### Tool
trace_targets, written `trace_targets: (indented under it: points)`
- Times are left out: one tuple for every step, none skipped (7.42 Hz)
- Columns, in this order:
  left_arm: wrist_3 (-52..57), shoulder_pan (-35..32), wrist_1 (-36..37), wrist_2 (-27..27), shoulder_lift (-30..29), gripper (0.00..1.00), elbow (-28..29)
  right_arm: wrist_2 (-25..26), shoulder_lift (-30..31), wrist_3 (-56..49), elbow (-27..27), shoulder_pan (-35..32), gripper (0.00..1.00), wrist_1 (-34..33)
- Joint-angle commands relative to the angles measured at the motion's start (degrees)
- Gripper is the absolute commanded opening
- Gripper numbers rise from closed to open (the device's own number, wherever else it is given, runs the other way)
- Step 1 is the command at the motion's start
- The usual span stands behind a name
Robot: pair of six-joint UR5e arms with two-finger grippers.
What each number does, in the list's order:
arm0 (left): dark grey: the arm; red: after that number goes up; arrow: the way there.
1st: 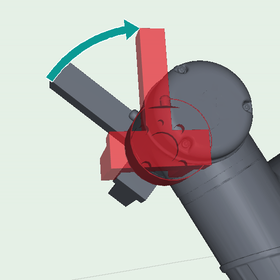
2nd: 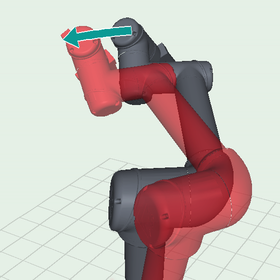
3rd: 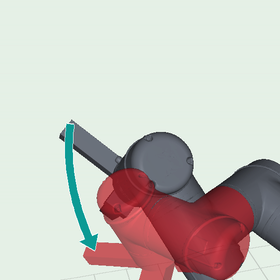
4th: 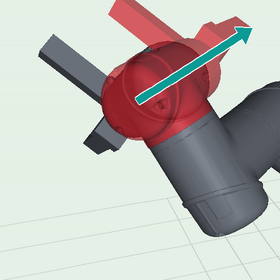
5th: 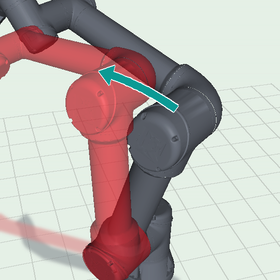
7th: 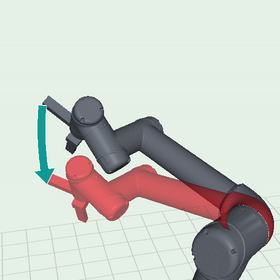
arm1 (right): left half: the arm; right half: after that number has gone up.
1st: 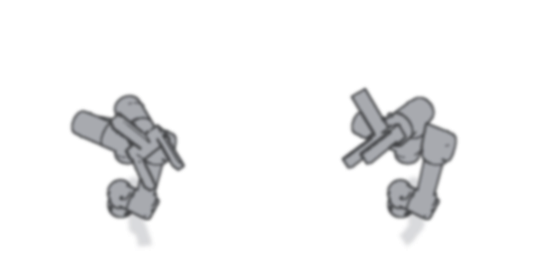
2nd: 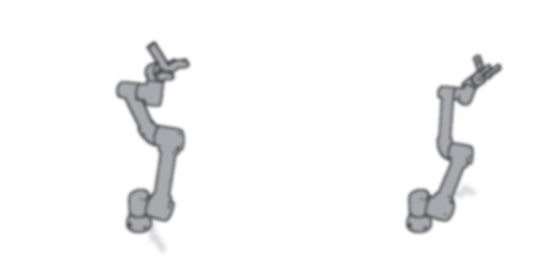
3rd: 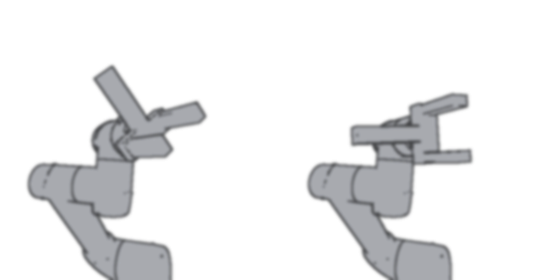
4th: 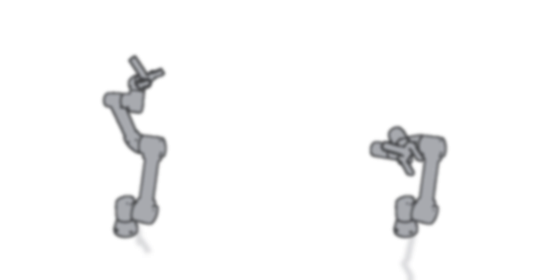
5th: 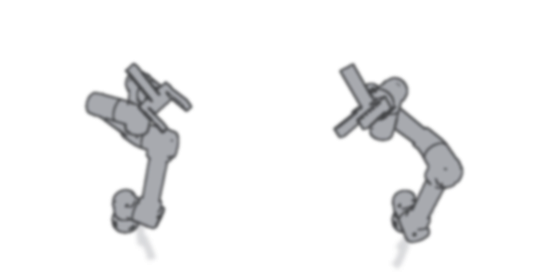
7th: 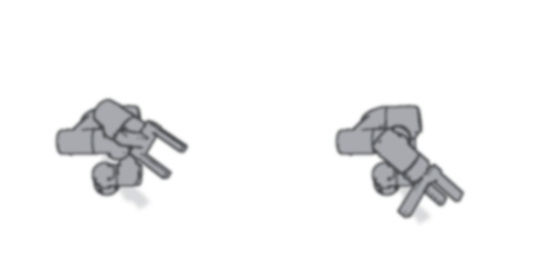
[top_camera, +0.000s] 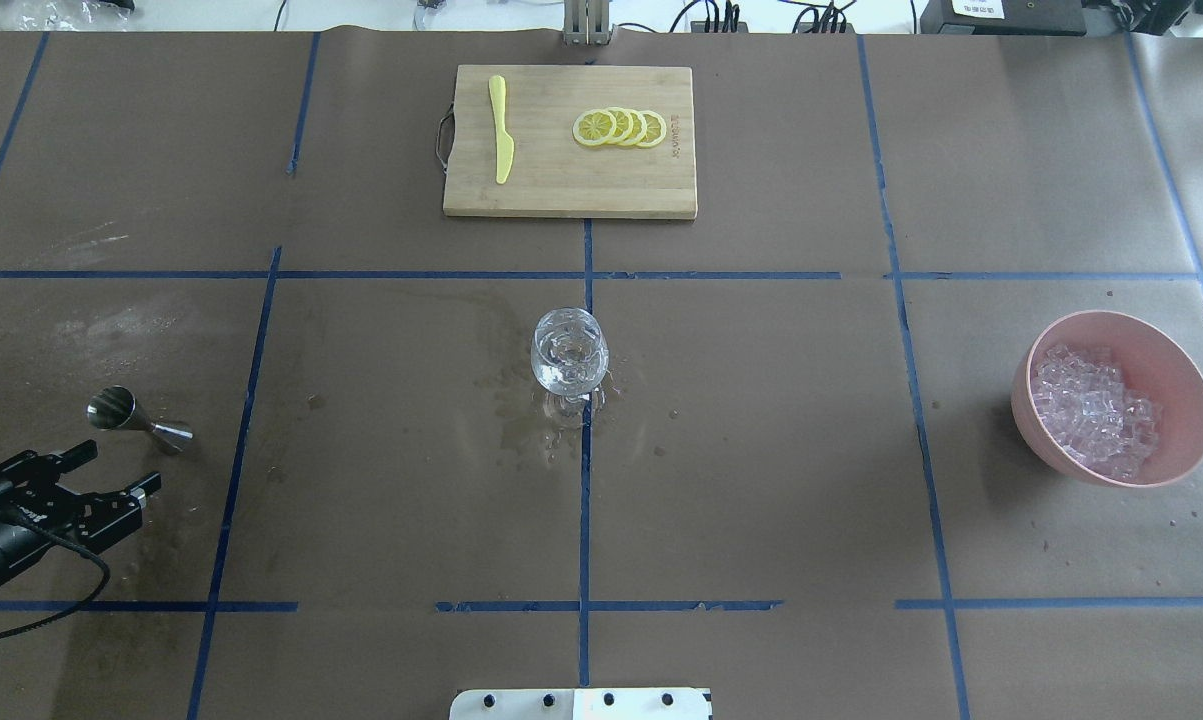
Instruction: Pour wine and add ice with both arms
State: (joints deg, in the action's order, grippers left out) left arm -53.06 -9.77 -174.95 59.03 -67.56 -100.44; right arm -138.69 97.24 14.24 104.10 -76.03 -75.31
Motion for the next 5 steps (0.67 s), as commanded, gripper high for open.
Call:
trace_targets:
  points:
    - [0.1,-3.0,5.9,13.8,3.0,0.90,-5.4,0.0,0.1,0.0,0.0,0.0,1.00,0.0]
    - [0.1,-8.0,9.2,21.7,4.9,0.90,-6.7,0.0,0.1,0.0,0.0,0.0,1.00,0.0]
    - [3.5,-10.2,11.5,23.9,5.6,0.90,-6.7,0.0,0.1,0.0,0.0,0.0,1.00,0.0]
    - [9.5,-12.4,11.6,25.8,7.9,0.90,-6.8,0.0,0.1,-0.1,0.1,0.0,1.00,0.1]
    - [13.4,-17.3,11.7,30.0,8.3,0.90,-6.3,0.2,-0.2,-0.2,0.8,0.0,1.00,0.1]
